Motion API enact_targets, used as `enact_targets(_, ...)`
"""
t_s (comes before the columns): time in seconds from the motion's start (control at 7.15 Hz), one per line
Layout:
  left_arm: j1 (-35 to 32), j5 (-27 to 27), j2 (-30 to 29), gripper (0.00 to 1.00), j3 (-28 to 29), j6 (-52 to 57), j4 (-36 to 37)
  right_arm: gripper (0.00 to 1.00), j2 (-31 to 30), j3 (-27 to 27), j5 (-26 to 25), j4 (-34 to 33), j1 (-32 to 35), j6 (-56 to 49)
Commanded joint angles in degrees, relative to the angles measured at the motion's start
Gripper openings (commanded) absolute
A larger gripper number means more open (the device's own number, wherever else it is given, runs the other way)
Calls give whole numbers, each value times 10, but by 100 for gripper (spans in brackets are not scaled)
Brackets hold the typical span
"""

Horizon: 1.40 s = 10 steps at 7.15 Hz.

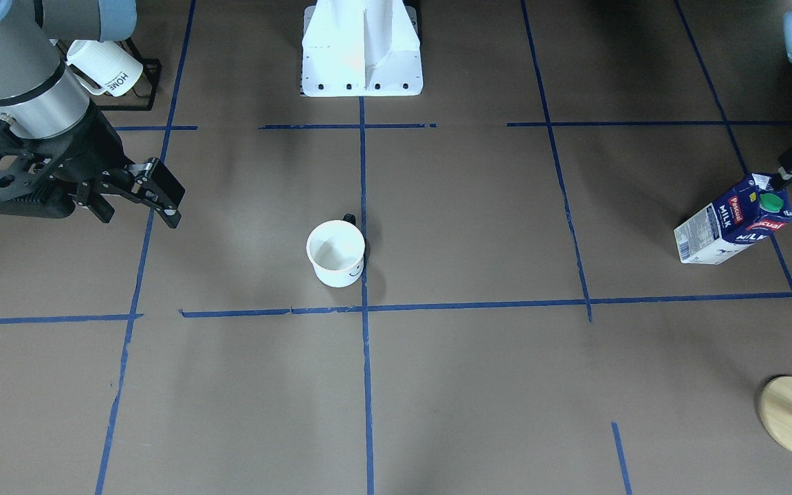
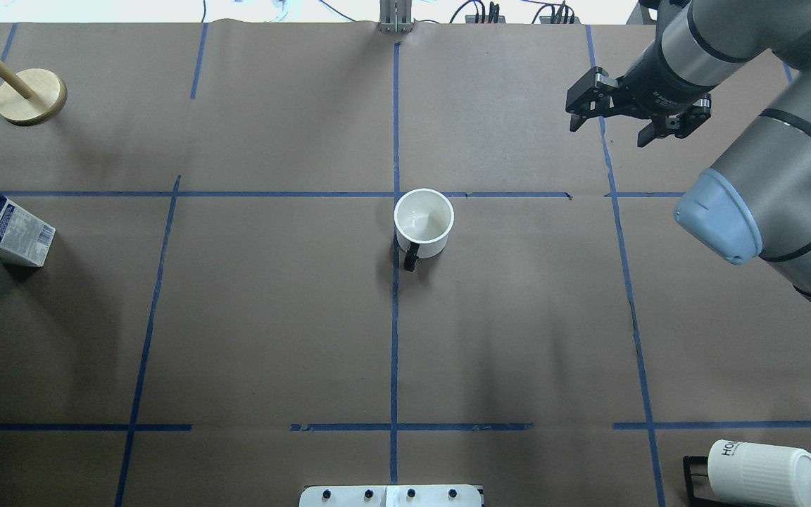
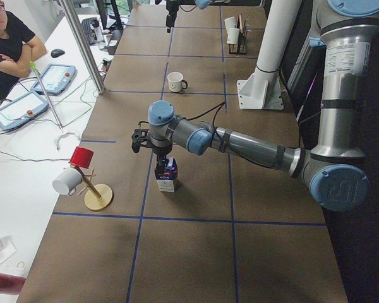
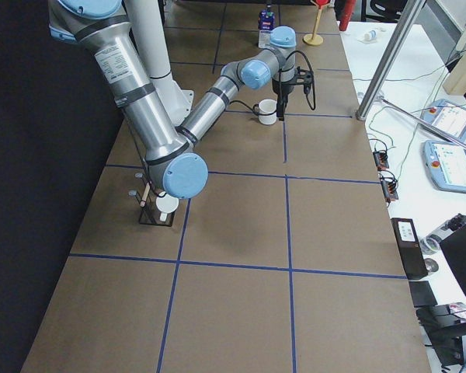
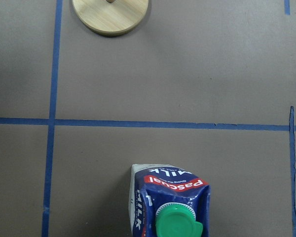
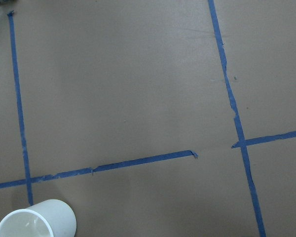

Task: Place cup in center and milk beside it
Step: 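Grasp the Pascual milk carton top with the left gripper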

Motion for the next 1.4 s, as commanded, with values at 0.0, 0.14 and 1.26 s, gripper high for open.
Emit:
enact_targets(0.0, 20, 0, 2, 100, 12, -5, -6, 100, 0, 0, 0, 0, 1, 0)
enact_targets(0.14, 26, 0, -2, 100, 19, -5, -5, 100, 0, 0, 0, 0, 1, 0)
enact_targets(1.26, 36, 4, -7, 25, 32, -5, -4, 100, -10, 0, 1, 3, 2, 0)
